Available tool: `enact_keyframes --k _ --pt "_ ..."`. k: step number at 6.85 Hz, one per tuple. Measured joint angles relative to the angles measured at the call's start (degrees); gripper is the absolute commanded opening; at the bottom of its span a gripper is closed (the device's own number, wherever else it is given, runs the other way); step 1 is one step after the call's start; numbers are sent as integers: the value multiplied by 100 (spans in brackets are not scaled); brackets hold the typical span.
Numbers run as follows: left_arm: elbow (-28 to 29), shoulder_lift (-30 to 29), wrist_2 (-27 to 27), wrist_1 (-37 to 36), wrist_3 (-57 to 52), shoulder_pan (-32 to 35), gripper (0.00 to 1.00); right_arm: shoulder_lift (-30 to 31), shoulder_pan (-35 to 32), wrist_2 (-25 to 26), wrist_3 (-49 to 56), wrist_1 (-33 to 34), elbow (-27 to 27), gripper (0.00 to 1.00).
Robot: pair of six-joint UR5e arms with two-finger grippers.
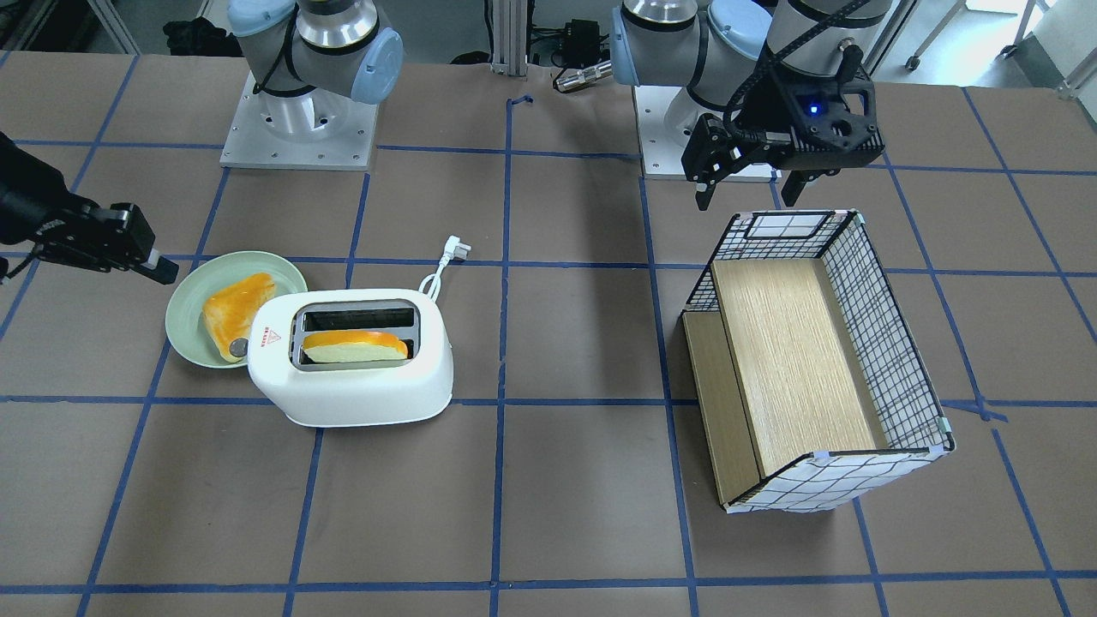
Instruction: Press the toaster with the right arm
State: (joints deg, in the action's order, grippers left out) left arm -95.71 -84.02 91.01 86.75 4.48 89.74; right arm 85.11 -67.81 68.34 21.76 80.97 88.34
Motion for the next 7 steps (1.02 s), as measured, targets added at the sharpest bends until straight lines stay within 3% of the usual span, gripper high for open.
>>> enact_keyframes --k 3,5,7 --pt "0 0 2 0 0 0 100 309 -1049 1082 -1700 -103 -481 0" --pt "0 -1 -4 0 0 0 100 213 -1984 1692 -2715 322 -446 0" --pt "0 0 -3 0 0 -2 100 149 -2301 2038 -2967 884 -404 0"
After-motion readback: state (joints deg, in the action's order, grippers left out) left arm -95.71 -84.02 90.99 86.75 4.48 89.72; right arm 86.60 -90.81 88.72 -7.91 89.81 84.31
